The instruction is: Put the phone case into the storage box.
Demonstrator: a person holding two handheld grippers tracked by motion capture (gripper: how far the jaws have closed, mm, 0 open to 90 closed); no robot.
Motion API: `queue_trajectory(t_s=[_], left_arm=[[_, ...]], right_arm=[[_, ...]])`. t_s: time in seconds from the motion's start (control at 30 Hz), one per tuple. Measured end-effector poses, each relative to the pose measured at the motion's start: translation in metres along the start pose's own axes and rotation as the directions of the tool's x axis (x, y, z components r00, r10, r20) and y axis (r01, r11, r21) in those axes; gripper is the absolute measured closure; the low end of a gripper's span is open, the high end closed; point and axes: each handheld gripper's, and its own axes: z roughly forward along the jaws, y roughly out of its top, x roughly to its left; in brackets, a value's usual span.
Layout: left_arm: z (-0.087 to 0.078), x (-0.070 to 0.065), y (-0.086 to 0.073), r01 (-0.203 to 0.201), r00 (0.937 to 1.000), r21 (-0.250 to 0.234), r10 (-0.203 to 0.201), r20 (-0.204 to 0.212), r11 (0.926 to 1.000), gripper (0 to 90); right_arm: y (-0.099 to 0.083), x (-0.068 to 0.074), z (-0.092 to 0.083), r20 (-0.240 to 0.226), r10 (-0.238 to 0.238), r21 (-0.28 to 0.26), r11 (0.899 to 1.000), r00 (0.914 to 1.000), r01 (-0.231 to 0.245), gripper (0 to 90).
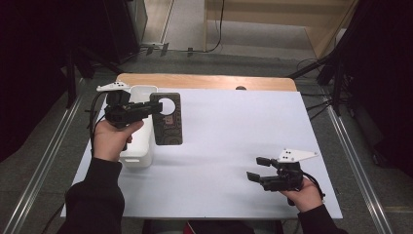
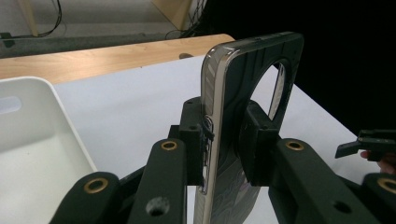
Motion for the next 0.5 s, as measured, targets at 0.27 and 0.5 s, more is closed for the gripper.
queue_trajectory(t_s=[0.27, 0.5], left_arm=[[0.003, 0.008, 0.008, 0.006, 1.0000, -0.002, -0.006, -0.007, 1.0000, 72.9], [0.015, 0.021, 0.014, 0.026, 0.9995, 0.012, -0.026, -0.017, 0.9996, 72.9]], right_arm=[[-0.001, -0.002, -0.001, 0.008, 0.012, -0.002, 1.000, 0.9999, -0.012, 27.1], [-0.002, -0.004, -0.001, 0.012, 0.019, 0.001, 1.000, 0.9997, -0.019, 27.0]])
